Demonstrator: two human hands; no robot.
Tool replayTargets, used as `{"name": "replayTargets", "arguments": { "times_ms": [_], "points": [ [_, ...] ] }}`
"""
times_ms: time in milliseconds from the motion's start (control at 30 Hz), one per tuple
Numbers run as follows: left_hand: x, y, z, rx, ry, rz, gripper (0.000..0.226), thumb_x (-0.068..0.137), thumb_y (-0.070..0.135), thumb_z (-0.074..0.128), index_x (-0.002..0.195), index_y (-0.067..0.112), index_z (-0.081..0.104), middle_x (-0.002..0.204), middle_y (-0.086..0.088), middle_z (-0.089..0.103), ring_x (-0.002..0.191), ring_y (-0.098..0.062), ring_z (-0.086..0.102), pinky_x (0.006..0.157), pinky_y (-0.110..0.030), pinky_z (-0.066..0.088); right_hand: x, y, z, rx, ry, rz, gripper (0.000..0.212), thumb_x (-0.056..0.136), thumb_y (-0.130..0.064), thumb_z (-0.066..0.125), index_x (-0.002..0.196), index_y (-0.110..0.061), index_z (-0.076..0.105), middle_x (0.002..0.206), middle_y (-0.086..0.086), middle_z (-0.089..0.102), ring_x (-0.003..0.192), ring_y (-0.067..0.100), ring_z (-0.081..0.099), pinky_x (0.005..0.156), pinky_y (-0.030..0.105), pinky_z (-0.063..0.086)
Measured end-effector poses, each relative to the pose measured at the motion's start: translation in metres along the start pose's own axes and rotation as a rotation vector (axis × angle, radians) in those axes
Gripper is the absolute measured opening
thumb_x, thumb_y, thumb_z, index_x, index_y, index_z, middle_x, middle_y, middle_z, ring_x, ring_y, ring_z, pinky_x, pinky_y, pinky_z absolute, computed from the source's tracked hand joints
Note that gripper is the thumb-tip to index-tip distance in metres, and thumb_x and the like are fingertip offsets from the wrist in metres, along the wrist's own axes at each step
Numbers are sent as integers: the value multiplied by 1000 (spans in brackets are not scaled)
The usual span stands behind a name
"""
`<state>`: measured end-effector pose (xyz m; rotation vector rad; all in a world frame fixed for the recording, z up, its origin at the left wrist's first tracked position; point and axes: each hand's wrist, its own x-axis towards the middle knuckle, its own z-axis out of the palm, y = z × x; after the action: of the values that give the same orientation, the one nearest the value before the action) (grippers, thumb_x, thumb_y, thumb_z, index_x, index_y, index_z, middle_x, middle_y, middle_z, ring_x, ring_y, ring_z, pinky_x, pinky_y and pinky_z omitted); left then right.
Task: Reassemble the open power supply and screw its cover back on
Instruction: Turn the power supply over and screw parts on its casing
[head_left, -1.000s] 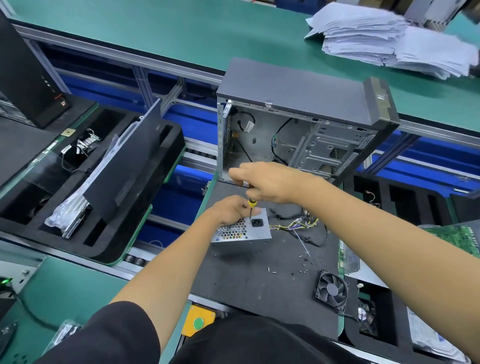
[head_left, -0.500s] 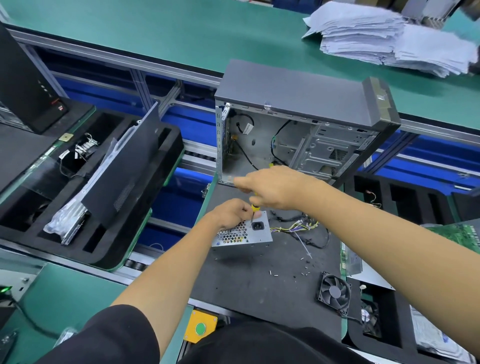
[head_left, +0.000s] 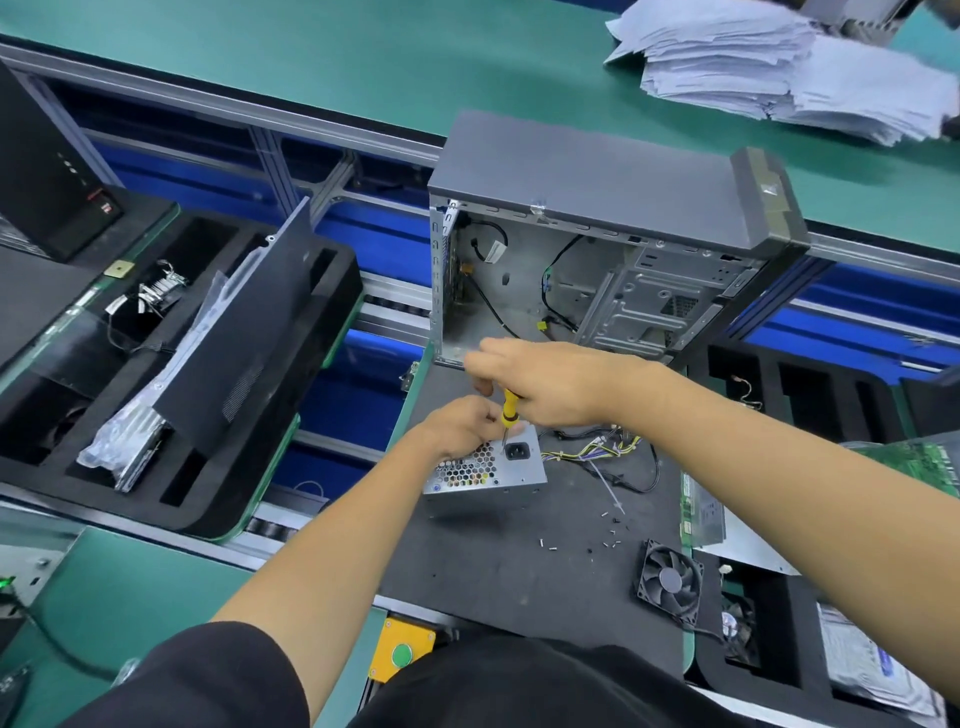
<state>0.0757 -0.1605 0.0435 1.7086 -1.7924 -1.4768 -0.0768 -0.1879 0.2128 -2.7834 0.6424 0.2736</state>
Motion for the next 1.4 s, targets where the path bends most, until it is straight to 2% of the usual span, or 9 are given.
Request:
{"name": "replayTargets", "arguments": {
  "times_ms": [133,300,500,667,767,833,967,1167,1400],
  "points": [
    [0,-1,1,7,9,-22,41,98,48,62,111,10,70,92,-1,55,85,-18,45,78,-35,37,4,3,1,-288,30,13,18,86,-32,49,93,-28,33,74,-4,55,58,23,48,47,31,25],
    [0,0,-1,55,24,5,29,98,29,60,77,10,57,78,-5,50,76,-20,40,74,-35,35,0,0,2,107,-5,-8,35,67,-13,46,98,-25,35,94,-6,35,71,10,39,51,34,28],
    [2,-4,2,50,36,-24,43,95,52,61,106,10,68,86,0,58,78,-18,46,72,-36,39,6,0,-2,-149,9,58,26,84,-23,54,94,-30,31,85,-3,54,63,24,51,48,32,30],
    [2,-4,0,89,36,12,34,96,46,61,73,21,59,70,5,51,73,-18,42,67,-34,35,-2,0,1,-24,-9,27,32,74,-21,50,104,-24,39,98,-3,33,62,9,37,48,31,22],
    [1,-2,1,76,44,-16,44,96,54,61,79,14,62,63,7,42,69,-18,39,65,-34,32,-2,0,-2,-6,-52,-12,33,75,-10,54,101,-23,40,95,-3,38,65,11,36,51,32,24],
    [1,-1,1,68,39,-20,45,95,58,61,85,15,67,57,10,40,65,-17,37,64,-34,31,-1,1,-5,-113,-27,7,26,80,-18,57,96,-24,38,88,-2,46,62,15,41,48,31,22],
    [-3,1,1,59,62,-33,51,93,62,62,52,33,50,46,11,35,58,-16,30,58,-33,26,-3,-2,-2,-285,-40,157,22,91,-28,49,90,-25,27,63,3,46,54,29,44,46,33,23],
    [-3,1,1,47,57,-13,49,91,68,61,53,39,54,46,12,36,57,-15,32,61,-35,27,-14,-4,-11,-136,-108,106,36,79,-1,49,93,-26,27,93,1,31,59,23,39,48,36,24],
    [0,-3,2,107,73,-27,43,96,52,60,57,35,51,45,13,38,52,-11,30,59,-33,28,-7,-9,-8,-284,-69,187,19,91,-30,51,86,-17,40,64,6,43,51,26,39,46,33,18]
  ]
}}
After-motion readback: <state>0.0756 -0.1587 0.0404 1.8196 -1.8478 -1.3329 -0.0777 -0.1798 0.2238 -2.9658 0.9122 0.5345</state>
